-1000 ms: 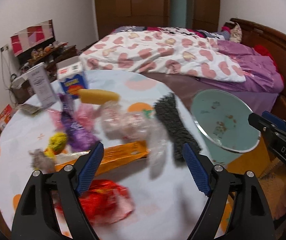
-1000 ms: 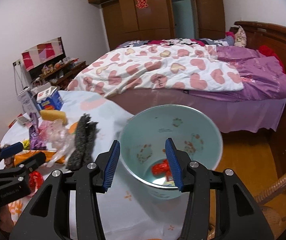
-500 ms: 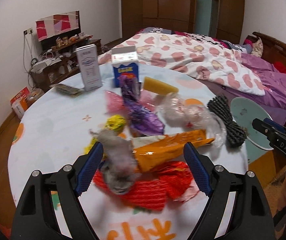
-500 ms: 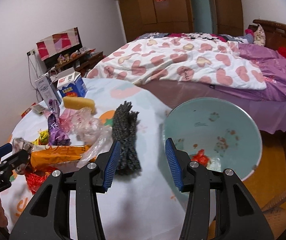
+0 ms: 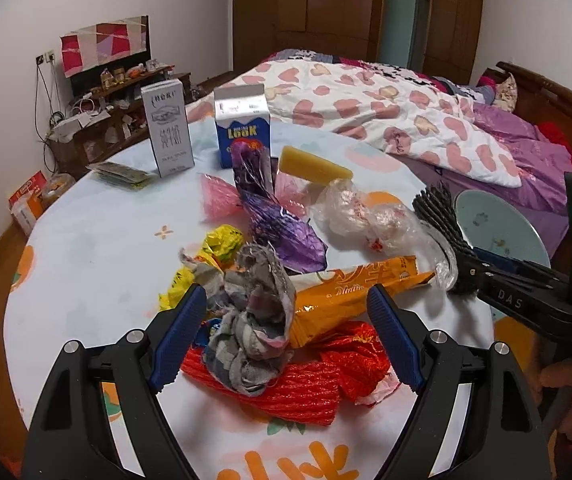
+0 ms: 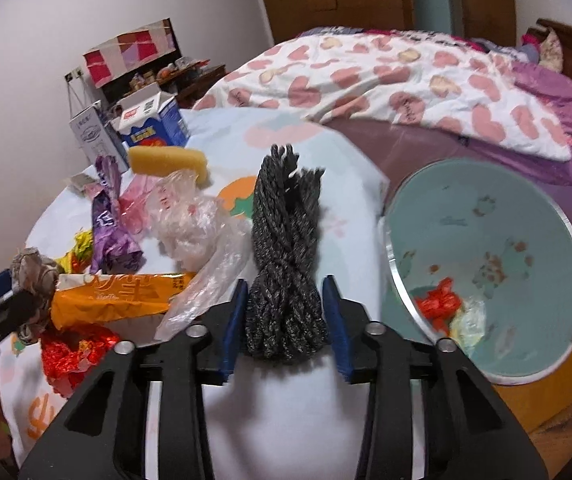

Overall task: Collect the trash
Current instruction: 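Grasp the black scrubber with the right gripper and lift it, then carry the scrubber toward the wastebasket while the left gripper grasps a clear plastic bag, then open the right gripper over the wastebasket to drop the black scrubber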

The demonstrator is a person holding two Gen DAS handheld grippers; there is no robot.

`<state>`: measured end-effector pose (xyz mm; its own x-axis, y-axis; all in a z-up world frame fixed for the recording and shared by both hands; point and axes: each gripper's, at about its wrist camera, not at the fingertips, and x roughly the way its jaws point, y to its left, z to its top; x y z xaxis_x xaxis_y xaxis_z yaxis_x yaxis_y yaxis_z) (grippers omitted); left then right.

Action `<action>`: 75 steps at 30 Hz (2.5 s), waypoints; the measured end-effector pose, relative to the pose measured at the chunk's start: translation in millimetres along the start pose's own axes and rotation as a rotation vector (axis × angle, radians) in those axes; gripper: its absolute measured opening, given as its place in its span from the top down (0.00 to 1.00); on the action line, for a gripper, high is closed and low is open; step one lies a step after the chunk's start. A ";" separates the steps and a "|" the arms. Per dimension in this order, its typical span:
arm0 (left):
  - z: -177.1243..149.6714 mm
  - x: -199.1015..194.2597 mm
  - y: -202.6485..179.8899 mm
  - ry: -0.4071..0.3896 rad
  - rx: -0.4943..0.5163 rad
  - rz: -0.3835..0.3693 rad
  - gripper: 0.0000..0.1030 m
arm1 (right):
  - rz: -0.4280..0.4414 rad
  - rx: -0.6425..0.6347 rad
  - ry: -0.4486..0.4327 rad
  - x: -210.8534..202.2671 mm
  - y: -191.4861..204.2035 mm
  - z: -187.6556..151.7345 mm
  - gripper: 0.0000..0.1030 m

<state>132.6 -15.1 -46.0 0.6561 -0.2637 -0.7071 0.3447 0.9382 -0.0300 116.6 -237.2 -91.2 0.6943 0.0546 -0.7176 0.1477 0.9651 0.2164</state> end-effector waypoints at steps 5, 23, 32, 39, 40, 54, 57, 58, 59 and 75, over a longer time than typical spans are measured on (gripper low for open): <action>3.2 -2.4 4.4 -0.017 0.010 -0.005 0.21 | 0.037 -0.036 -0.011 -8.5 5.4 -0.1 0.79; 56.9 46.3 -66.4 0.004 0.023 0.031 0.23 | -0.083 0.055 -0.177 -74.4 -44.0 5.2 0.79; 56.4 119.4 -97.0 0.178 -0.035 0.089 0.35 | -0.175 0.065 -0.199 -86.0 -78.3 -2.7 0.79; 49.2 133.4 -99.3 0.199 -0.050 0.067 0.54 | -0.204 0.127 -0.185 -80.6 -103.0 -7.1 0.79; 48.4 133.3 -100.3 0.195 -0.043 0.067 0.55 | -0.204 0.128 -0.185 -80.7 -104.1 -7.7 0.79; 48.6 87.2 -122.3 0.105 0.067 -0.015 0.62 | -0.256 0.148 -0.200 -90.9 -122.1 -9.3 0.79; 48.6 70.0 -130.7 0.084 0.093 -0.052 0.62 | -0.270 0.145 -0.209 -96.9 -126.1 -7.0 0.79; 48.1 64.1 -134.1 0.079 0.103 -0.066 0.62 | -0.275 0.142 -0.211 -98.6 -126.7 -6.8 0.79; 47.6 59.1 -137.6 0.075 0.113 -0.080 0.62 | -0.281 0.140 -0.213 -100.5 -127.7 -7.0 0.79; 30.8 31.4 -174.4 0.071 0.222 -0.158 0.62 | -0.307 0.155 -0.210 -111.9 -137.9 -8.5 0.79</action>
<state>113.8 -193.8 -41.2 0.5366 -0.3793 -0.7538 0.5829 0.8126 0.0060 12.6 -374.2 -46.4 0.7281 -0.2990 -0.6168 0.4639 0.8774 0.1222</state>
